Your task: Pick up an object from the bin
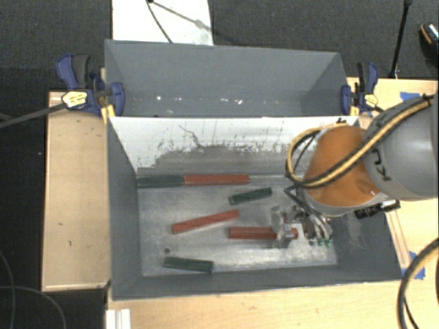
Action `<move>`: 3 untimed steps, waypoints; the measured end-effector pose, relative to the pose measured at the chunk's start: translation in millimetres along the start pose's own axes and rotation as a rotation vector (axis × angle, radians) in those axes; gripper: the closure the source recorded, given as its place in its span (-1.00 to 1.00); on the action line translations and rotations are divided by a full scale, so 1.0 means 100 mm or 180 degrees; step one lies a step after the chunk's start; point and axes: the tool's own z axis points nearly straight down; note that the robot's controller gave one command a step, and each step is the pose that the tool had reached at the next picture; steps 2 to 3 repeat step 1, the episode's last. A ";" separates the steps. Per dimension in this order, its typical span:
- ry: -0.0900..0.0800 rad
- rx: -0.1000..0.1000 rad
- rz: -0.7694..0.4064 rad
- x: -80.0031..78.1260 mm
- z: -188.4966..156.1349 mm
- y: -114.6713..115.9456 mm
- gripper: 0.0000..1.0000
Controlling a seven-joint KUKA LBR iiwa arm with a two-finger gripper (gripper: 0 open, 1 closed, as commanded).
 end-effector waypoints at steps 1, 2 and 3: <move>-0.0032 0.0004 -0.0017 -0.21 -1.58 -0.11 1.00; -0.0032 0.0004 -0.0017 -0.21 -1.58 -0.11 1.00; -0.0032 0.0004 -0.0017 -0.21 -1.58 -0.11 1.00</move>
Offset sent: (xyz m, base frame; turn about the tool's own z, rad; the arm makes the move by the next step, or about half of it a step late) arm 0.0175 -0.0114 0.1531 -0.0089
